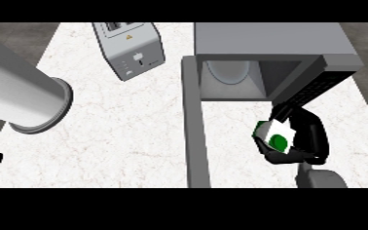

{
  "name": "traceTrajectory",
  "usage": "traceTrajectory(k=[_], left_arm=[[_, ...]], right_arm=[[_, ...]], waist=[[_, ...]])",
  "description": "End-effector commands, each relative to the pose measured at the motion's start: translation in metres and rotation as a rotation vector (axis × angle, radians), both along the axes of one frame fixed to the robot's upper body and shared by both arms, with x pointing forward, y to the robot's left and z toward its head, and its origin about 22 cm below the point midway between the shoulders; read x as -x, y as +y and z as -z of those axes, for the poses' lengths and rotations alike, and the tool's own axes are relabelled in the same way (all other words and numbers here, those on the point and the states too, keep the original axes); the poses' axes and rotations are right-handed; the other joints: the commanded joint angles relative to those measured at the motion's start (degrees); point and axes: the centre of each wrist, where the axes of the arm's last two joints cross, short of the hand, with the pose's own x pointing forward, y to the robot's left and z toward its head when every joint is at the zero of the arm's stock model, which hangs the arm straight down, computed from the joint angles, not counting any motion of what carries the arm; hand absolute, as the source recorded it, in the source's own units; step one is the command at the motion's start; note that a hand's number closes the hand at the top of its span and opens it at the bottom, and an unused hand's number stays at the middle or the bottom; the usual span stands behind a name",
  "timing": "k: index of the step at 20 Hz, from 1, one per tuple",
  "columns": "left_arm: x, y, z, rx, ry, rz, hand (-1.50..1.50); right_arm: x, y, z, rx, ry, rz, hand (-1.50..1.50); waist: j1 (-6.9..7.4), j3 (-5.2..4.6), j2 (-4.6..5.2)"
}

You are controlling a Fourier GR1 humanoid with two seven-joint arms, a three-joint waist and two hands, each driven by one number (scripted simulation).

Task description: Pick up the milk, place it into the microwave and close the microwave

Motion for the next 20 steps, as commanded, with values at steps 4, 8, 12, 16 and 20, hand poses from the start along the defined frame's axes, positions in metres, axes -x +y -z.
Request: traceTrajectory(k=[4, 8, 12, 16, 20], left_arm=[[-0.004, 0.001, -0.009, -0.010, 0.017, -0.008, -1.50], [0.000, 0.022, -0.009, -0.003, 0.006, 0.004, -1.50], [-0.002, 0.011, 0.007, -0.025, 0.009, -0.003, -1.50], [-0.003, 0.016, 0.013, 0.003, -0.001, 0.009, -1.50], [-0.013, 0.012, 0.013, -0.022, 0.016, 0.009, -1.50]], right_arm=[[-0.052, 0.026, -0.048, 0.100, 0.013, 0.059, 1.50], [-0.072, 0.060, -0.045, 0.159, 0.024, 0.049, 1.50], [-0.111, 0.075, -0.058, 0.158, 0.076, 0.094, 1.50], [-0.125, 0.058, -0.068, 0.175, 0.081, 0.071, 1.50], [-0.138, 0.055, -0.066, 0.192, 0.072, 0.086, 1.50]], waist=[[0.44, 0.04, 0.19], [0.70, 0.04, 0.23], [1.16, 0.05, 0.37], [1.18, 0.02, 0.32], [2.13, 0.06, 0.85]])
